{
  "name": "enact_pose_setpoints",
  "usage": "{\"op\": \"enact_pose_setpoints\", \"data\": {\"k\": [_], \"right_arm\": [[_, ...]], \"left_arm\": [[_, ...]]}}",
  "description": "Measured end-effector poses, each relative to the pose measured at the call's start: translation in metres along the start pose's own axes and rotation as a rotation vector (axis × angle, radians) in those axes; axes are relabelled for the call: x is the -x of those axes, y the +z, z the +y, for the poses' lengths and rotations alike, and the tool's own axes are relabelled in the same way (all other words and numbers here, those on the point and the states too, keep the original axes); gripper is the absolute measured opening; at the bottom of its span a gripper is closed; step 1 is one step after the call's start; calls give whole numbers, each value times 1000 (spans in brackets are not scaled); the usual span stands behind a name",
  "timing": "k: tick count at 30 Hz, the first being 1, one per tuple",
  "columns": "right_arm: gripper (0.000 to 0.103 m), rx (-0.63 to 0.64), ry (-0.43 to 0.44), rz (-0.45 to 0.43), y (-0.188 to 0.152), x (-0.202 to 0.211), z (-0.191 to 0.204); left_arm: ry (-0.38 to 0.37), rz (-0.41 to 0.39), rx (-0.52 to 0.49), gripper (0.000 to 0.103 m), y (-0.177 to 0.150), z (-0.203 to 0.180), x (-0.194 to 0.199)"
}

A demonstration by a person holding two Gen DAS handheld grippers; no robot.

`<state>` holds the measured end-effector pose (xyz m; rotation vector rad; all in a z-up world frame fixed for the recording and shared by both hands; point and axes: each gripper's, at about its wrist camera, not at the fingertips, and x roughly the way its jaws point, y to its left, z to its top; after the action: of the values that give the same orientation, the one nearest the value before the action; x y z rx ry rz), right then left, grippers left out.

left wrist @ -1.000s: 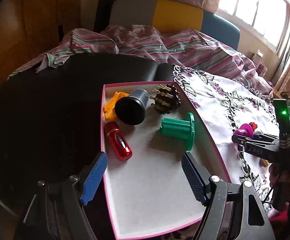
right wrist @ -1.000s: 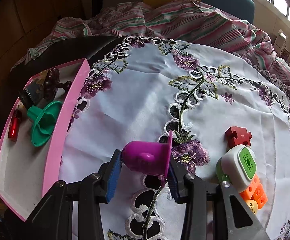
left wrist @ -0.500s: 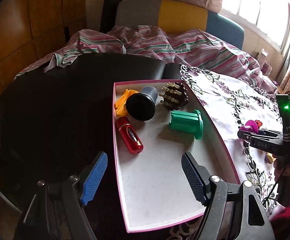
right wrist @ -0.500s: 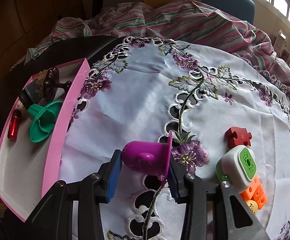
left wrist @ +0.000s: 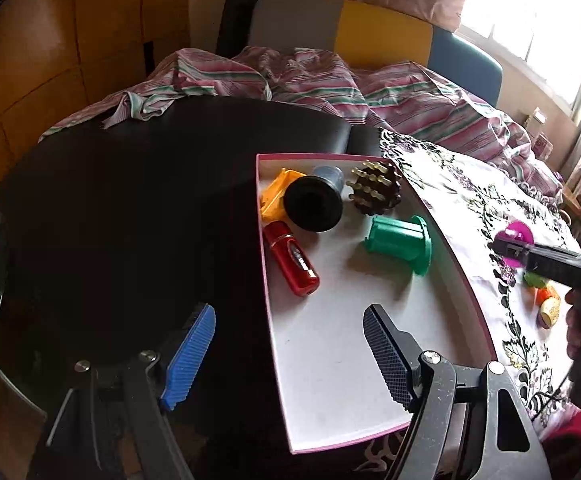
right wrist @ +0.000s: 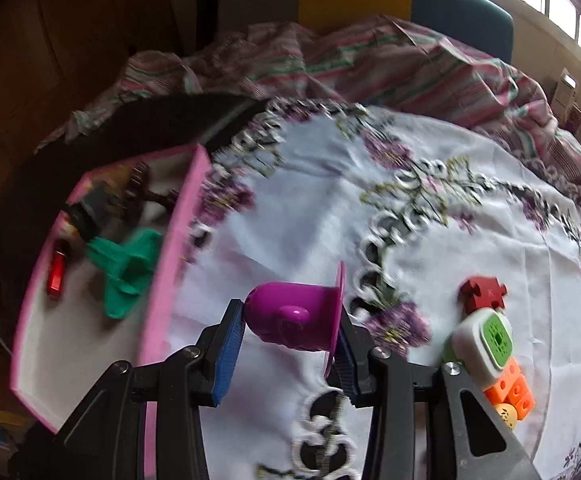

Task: Organize rigid objects
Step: 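Carry the magenta suction cup into the tray and open the right tool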

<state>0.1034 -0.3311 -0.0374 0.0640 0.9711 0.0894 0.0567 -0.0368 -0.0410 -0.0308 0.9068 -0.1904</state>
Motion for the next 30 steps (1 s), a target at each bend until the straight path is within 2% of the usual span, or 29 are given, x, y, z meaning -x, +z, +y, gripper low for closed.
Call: {"op": "enact_pose_setpoints", "data": {"k": [8, 12, 15, 17, 21, 26, 30], "right_arm": [[42, 189, 179, -64, 27, 11, 111], [42, 251, 232, -32, 36, -12, 155], [42, 285, 243, 35, 40, -39, 178], [42, 294, 233, 82, 39, -58, 186], [44, 244, 186, 93, 44, -80, 180], [59, 199, 193, 69, 50, -71, 171], [62, 187, 200, 56, 46, -62, 166]], "left_arm": [[19, 6, 69, 77, -4, 27, 0], [26, 5, 89, 77, -6, 37, 0], [27, 8, 107, 77, -7, 45, 0], [27, 12, 114, 77, -8, 49, -1], [22, 23, 123, 77, -10, 52, -3], [20, 7, 117, 77, -10, 50, 0], [19, 12, 114, 77, -10, 49, -1]]}}
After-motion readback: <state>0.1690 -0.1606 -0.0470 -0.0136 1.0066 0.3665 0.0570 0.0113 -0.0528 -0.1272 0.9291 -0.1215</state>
